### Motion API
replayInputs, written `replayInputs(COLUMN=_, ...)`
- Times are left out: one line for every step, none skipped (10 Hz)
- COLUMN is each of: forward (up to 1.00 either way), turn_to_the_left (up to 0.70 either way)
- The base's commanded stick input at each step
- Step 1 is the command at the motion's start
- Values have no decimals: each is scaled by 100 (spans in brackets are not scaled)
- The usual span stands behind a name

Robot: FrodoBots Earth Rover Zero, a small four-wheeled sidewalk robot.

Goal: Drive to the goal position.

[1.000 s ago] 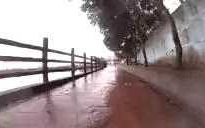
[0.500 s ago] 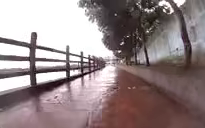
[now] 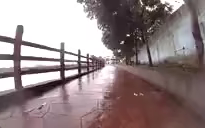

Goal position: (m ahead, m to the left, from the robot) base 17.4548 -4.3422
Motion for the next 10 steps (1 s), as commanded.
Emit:
replayInputs(forward=100, turn_to_the_left=-1)
replayInputs(forward=100, turn_to_the_left=-1)
replayInputs(forward=100, turn_to_the_left=-1)
replayInputs(forward=100, turn_to_the_left=-1)
replayInputs(forward=100, turn_to_the_left=-1)
replayInputs(forward=100, turn_to_the_left=-1)
replayInputs(forward=100, turn_to_the_left=-1)
replayInputs(forward=100, turn_to_the_left=-1)
replayInputs(forward=100, turn_to_the_left=-1)
replayInputs(forward=100, turn_to_the_left=-1)
